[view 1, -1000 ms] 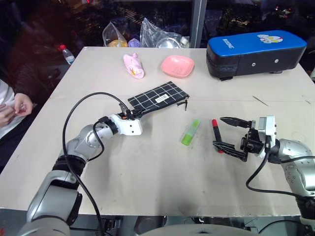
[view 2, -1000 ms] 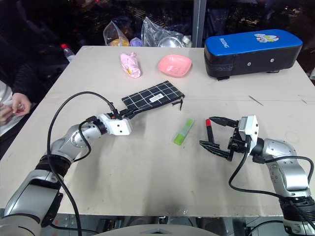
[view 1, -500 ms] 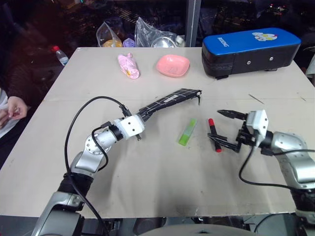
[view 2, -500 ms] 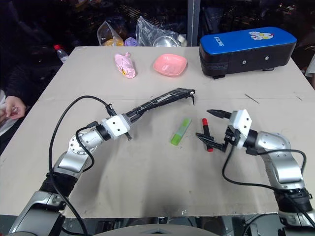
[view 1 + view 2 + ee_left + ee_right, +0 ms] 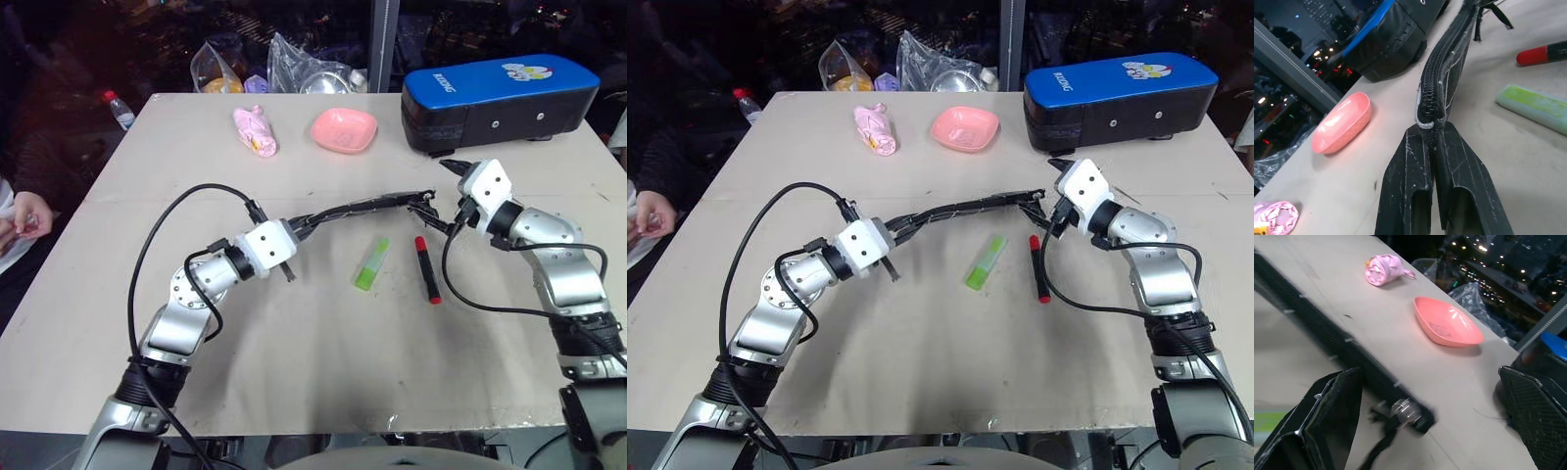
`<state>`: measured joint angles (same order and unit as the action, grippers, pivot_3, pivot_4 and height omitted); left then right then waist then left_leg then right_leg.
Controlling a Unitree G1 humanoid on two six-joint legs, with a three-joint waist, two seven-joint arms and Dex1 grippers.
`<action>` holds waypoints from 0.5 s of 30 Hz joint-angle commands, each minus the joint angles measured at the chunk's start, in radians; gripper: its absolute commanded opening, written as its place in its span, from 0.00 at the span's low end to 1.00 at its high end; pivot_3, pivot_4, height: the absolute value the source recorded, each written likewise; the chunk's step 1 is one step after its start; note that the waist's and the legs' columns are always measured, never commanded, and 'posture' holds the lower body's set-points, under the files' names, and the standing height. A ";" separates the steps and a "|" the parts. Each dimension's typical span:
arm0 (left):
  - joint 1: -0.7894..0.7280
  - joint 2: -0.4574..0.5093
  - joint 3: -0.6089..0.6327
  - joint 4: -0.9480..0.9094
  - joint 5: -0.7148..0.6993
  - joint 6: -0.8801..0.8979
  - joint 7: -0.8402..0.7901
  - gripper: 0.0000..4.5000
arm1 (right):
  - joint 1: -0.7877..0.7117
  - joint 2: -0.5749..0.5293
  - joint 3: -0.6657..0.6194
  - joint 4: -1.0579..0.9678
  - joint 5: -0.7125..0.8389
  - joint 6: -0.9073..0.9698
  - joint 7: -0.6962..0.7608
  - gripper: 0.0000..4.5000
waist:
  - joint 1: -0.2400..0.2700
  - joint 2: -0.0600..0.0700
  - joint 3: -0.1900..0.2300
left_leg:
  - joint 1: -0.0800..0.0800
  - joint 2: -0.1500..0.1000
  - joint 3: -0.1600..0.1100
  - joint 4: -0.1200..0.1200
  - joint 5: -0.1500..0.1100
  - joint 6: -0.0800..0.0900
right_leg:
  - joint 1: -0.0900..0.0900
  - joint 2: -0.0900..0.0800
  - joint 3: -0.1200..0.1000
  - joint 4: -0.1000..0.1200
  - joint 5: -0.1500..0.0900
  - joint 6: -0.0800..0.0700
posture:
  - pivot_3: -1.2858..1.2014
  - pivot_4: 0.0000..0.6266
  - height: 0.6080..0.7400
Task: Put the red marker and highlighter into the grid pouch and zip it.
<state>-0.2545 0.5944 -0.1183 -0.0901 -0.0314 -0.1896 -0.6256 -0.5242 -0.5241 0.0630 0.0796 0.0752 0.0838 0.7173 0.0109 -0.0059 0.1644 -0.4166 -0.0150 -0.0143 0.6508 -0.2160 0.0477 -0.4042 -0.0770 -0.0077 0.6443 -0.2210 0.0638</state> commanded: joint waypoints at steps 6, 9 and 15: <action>-0.016 -0.012 0.029 -0.014 0.000 -0.006 0.003 0.02 | -0.033 -0.017 0.018 0.054 -0.046 -0.041 0.006 1.00 | 0.001 0.000 0.000 | 0.000 0.000 0.001 0.000 0.000 0.000 | 0.000 0.000 0.000 0.000 0.000 0.000 | 0.52 0.24 0.89; -0.013 -0.016 0.031 -0.007 0.002 -0.011 0.006 0.02 | -0.038 0.016 -0.012 0.041 -0.013 0.086 -0.035 1.00 | 0.001 0.000 0.000 | 0.000 0.000 0.000 0.000 0.000 0.000 | 0.000 0.000 0.000 0.000 0.000 0.000 | 0.52 0.24 0.89; -0.003 -0.030 0.031 -0.011 0.009 -0.011 0.015 0.02 | -0.034 0.108 -0.089 -0.029 0.100 0.380 -0.131 1.00 | 0.001 0.000 0.000 | 0.000 0.001 0.001 0.000 0.000 0.000 | 0.000 0.000 0.001 0.000 0.000 0.000 | 0.52 0.24 0.89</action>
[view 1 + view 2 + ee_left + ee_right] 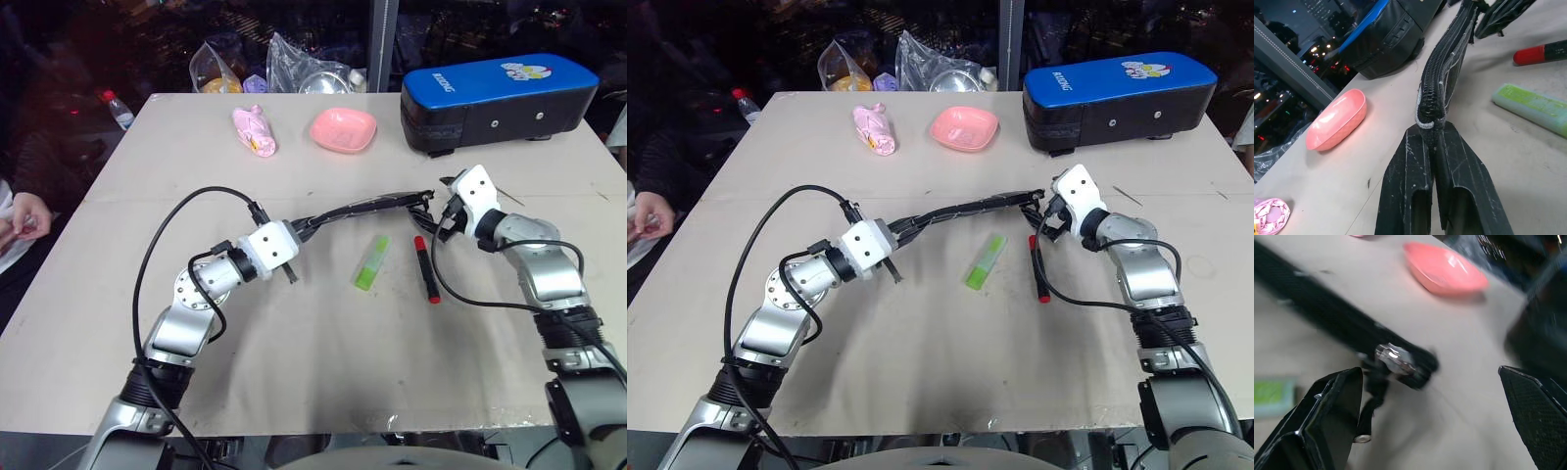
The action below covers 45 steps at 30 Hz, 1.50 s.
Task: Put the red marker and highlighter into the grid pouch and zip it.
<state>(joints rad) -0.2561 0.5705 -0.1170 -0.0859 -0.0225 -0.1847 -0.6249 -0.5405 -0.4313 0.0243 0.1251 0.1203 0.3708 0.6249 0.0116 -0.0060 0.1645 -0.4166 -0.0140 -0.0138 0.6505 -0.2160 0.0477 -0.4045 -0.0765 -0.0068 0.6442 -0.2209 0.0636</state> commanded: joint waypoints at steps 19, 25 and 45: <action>-0.002 -0.037 0.030 -0.033 -0.021 0.011 -0.003 0.00 | -0.005 0.019 -0.042 -0.198 0.126 0.256 -0.057 0.02 | -0.001 0.000 0.000 | 0.000 0.000 0.001 0.000 0.000 0.000 | -0.001 0.000 0.001 0.000 0.000 0.000 | 0.52 0.24 0.89; -0.001 -0.038 0.023 -0.024 -0.014 0.003 -0.009 0.49 | 0.009 0.019 -0.034 -0.213 0.127 0.265 -0.058 0.00 | 0.000 0.000 0.000 | 0.000 0.000 0.001 0.000 0.000 0.000 | -0.001 0.000 0.001 0.000 0.000 0.000 | 0.52 0.24 0.89; -0.033 -0.111 -0.059 0.129 0.191 -0.260 0.103 0.49 | 0.059 0.020 -0.014 -0.262 0.142 0.286 -0.040 0.00 | 0.001 0.000 0.000 | 0.000 0.000 0.002 -0.001 0.000 0.000 | -0.002 0.000 0.001 -0.001 0.000 0.000 | 0.52 0.24 0.89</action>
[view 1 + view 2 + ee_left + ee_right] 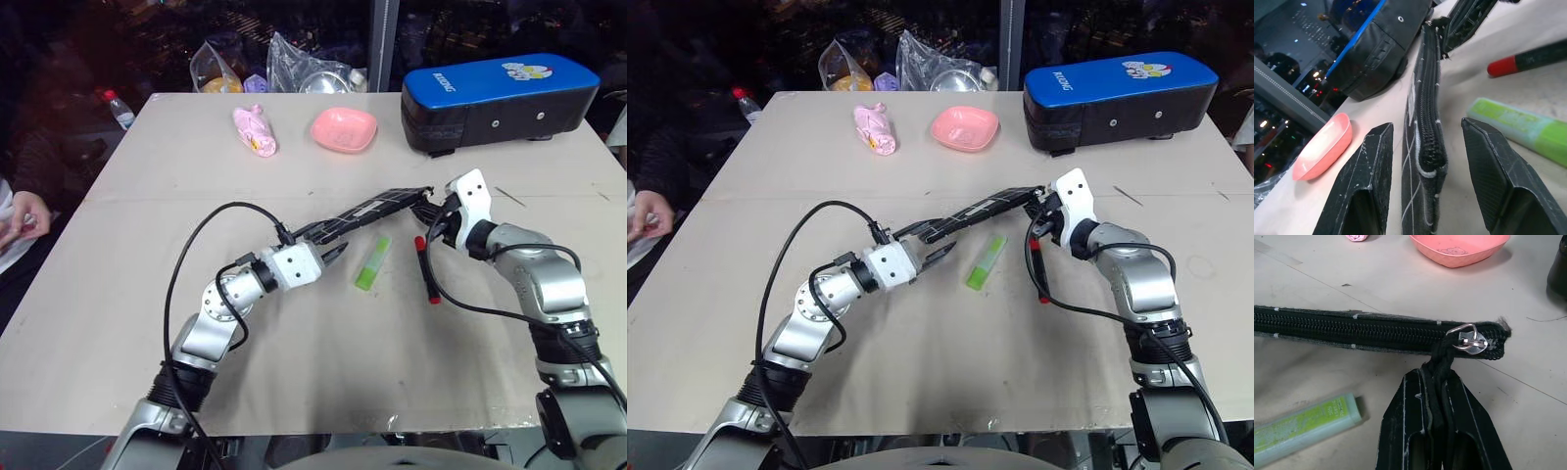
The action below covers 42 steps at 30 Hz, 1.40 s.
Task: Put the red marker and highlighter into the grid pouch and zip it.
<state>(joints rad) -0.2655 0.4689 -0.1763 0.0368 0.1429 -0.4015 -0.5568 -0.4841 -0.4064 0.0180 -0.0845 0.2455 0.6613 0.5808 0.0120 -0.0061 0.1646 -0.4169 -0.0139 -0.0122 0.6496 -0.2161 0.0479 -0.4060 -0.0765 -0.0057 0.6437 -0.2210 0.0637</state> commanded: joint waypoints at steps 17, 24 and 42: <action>-0.062 -0.032 -0.022 0.059 0.028 -0.086 0.040 0.24 | 0.022 -0.006 -0.001 -0.065 0.016 -0.012 0.000 0.00 | 0.000 0.000 0.000 | 0.000 0.000 0.000 0.000 0.000 0.000 | -0.001 0.000 0.000 0.000 0.000 0.000 | 0.52 0.24 0.89; -0.063 -0.031 -0.022 0.071 0.009 -0.087 0.016 0.00 | 0.028 0.003 0.004 -0.082 0.015 -0.006 -0.012 0.00 | 0.000 0.000 0.000 | 0.000 0.000 0.000 0.000 0.000 0.000 | -0.001 0.000 0.000 0.000 0.000 0.000 | 0.52 0.24 0.89; -0.064 -0.084 -0.008 0.056 0.016 -0.033 0.073 0.00 | 0.002 -0.038 0.125 -0.195 0.023 0.018 0.087 0.00 | 0.000 0.000 0.000 | -0.001 0.000 0.000 0.000 0.000 0.000 | -0.001 0.000 0.000 0.000 0.000 0.000 | 0.52 0.24 0.89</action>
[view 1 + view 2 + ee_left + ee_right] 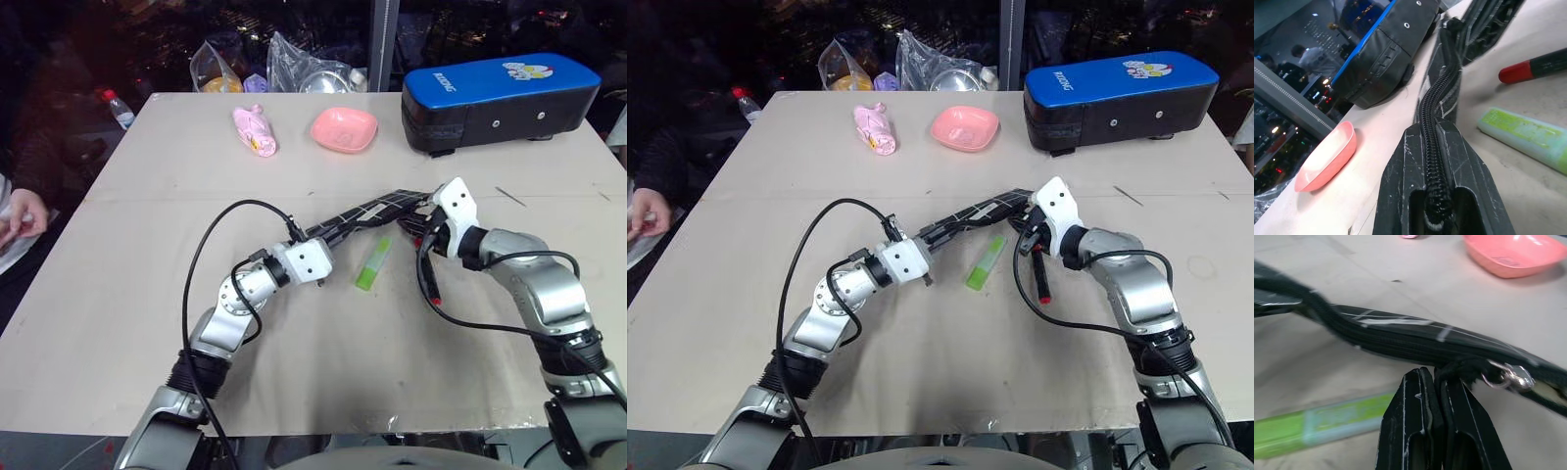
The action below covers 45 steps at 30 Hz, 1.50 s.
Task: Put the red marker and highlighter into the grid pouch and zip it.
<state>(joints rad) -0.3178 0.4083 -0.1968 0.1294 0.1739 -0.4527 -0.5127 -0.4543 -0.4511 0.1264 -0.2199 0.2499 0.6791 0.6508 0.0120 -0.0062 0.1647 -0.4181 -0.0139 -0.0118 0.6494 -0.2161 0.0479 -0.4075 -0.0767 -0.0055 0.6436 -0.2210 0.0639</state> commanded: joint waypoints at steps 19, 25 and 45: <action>-0.027 -0.067 0.023 -0.055 -0.013 0.078 0.078 0.00 | -0.090 0.061 0.053 -0.077 0.021 0.006 0.010 0.00 | 0.000 0.000 0.000 | 0.000 0.000 0.000 0.000 0.000 0.000 | 0.000 0.000 0.000 0.000 0.000 0.000 | 0.52 0.24 0.89; -0.027 -0.070 0.010 -0.055 -0.005 0.075 0.074 0.00 | -0.124 0.094 0.094 -0.058 0.014 -0.004 0.018 0.00 | 0.000 -0.001 0.000 | 0.000 0.000 0.000 0.000 0.000 0.000 | 0.000 0.000 0.000 0.000 0.000 0.000 | 0.52 0.24 0.89; -0.011 -0.067 -0.015 -0.068 -0.009 0.082 0.039 0.00 | -0.240 0.238 0.205 0.055 -0.028 -0.059 0.058 0.00 | -0.003 -0.001 0.000 | -0.001 0.000 0.000 0.000 0.000 0.000 | -0.001 0.001 0.000 0.000 0.000 0.000 | 0.52 0.24 0.89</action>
<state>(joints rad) -0.3336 0.3580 -0.1547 0.1038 0.1625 -0.3579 -0.4401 -0.6489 -0.2580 0.3069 -0.1267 0.1975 0.6680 0.6869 0.0094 -0.0067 0.1650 -0.4187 -0.0139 -0.0121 0.6492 -0.2161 0.0479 -0.4087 -0.0759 -0.0054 0.6439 -0.2209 0.0637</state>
